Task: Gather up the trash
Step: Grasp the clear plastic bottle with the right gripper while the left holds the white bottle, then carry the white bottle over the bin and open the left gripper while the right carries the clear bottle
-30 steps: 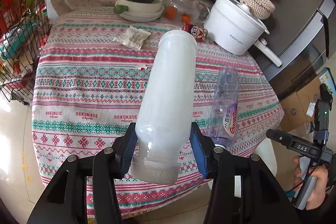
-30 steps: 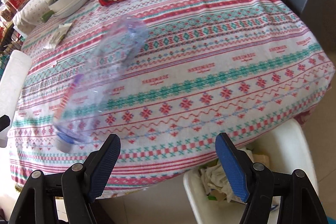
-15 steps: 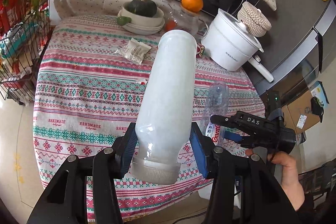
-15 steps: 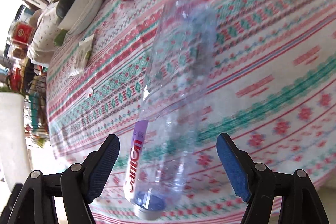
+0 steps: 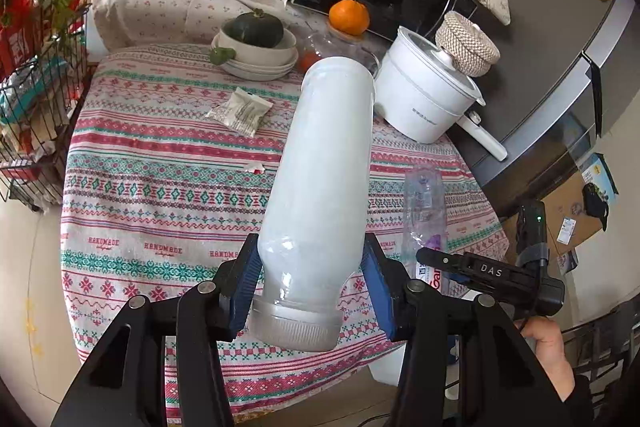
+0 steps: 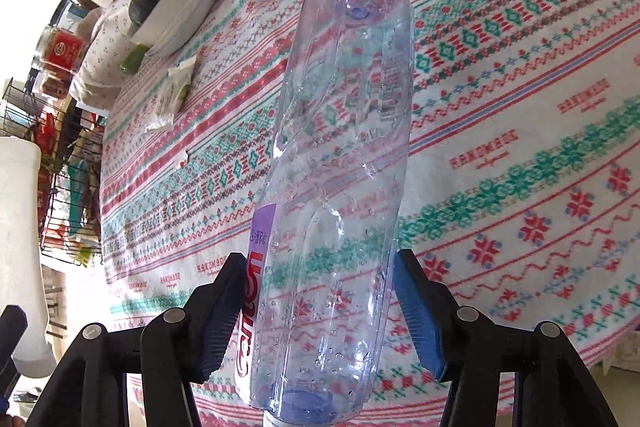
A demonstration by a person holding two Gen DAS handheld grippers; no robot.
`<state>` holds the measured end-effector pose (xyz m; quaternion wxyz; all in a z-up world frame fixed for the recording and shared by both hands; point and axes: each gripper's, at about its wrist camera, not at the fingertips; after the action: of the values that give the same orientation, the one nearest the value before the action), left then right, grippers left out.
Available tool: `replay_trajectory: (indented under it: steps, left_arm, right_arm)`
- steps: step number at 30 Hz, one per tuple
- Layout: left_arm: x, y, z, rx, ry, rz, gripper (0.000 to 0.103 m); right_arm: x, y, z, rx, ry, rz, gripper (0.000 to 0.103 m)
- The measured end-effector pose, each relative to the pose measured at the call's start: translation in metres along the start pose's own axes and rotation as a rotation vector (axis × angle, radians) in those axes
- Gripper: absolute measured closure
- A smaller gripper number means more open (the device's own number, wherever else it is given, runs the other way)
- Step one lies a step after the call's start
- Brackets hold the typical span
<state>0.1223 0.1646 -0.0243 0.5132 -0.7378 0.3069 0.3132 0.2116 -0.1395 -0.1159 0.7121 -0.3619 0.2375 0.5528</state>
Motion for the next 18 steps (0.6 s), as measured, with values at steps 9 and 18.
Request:
replay_trajectory:
  steps: [9, 18]
  left_arm:
    - [0.006, 0.017, -0.052, 0.139, 0.013, 0.016, 0.051]
    - [0.019, 0.051, -0.141, 0.314, 0.131, 0.094, 0.051]
  right_arm:
    - [-0.074, 0.018, -0.016, -0.117, 0.125, -0.084, 0.039]
    - [-0.152, 0.038, -0.048, -0.144, 0.219, -0.221, 0.039]
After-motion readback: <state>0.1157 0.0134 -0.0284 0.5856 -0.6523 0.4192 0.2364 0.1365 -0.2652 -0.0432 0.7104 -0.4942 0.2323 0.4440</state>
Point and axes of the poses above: each gripper's, at about its wrist camera, not at the fingertips, and x roughly the way its jaws point, z to its left, y to its underside, and after that the axes turned 7 degrees about -y, right-handed
